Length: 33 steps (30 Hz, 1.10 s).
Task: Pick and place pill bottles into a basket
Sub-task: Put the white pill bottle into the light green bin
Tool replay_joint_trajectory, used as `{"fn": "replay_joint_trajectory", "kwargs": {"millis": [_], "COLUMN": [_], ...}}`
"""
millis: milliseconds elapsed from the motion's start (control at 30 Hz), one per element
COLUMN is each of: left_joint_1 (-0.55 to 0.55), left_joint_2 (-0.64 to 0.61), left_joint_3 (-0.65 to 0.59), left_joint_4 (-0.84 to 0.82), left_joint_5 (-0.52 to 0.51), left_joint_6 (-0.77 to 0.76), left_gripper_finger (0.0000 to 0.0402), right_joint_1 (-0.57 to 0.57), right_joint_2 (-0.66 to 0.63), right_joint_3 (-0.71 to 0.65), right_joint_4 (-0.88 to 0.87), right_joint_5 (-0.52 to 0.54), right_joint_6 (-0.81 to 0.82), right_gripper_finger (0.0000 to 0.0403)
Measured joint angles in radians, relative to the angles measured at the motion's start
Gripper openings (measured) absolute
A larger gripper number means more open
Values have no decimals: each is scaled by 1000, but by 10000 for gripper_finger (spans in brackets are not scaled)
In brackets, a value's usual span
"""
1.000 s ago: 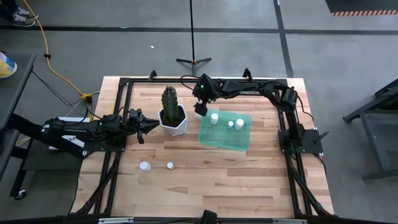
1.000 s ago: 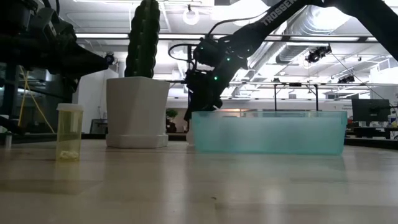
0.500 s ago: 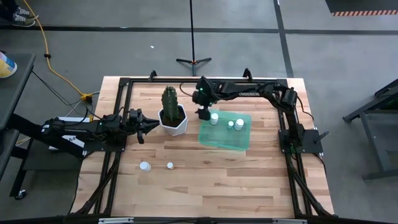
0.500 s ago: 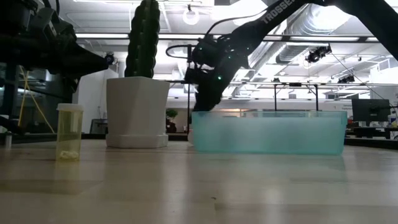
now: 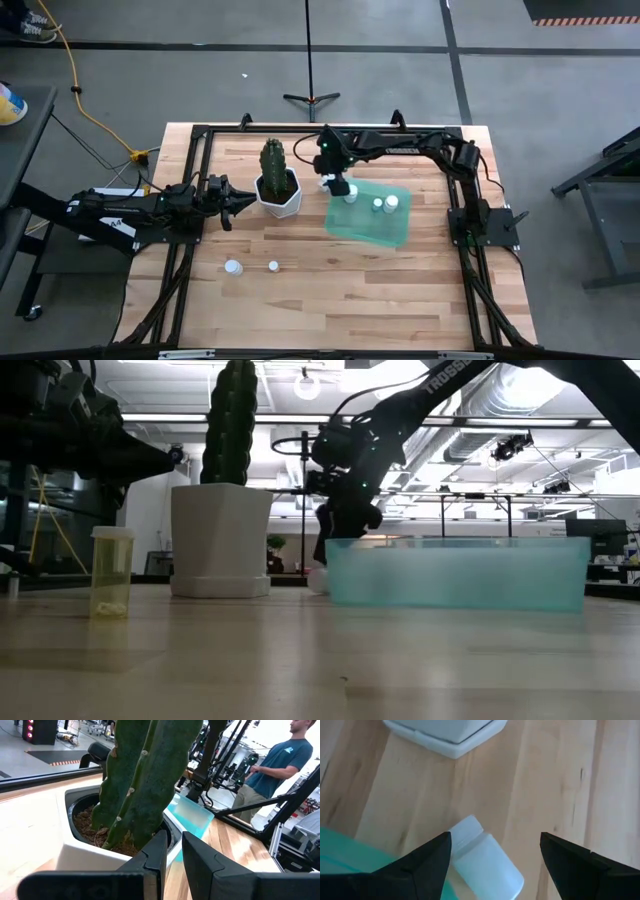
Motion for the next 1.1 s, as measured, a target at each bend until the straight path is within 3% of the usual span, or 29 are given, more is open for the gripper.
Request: {"fn": "replay_joint_trajectory", "kwargs": {"millis": [267,500,933,1100], "left_joint_1": [0,0,0,0], "left_joint_2": [0,0,0,0], "left_joint_3": [0,0,0,0], "left_joint_4": [0,0,0,0], "left_joint_5": [0,0,0,0], "left_joint_6": [0,-2,-24,-24], "left_gripper_finger": [97,97,97,97], "right_joint_1": [27,81,85,85], "right_joint_2": [2,7,66,67], "right_joint_3": [43,66,69,69], "right_joint_4": [-170,-140,-163,-153], "right_joint_5": [-11,37,127,106], "right_joint_6": [-114,-301,-326,-329], "right_gripper_finger": [296,296,296,296]}}
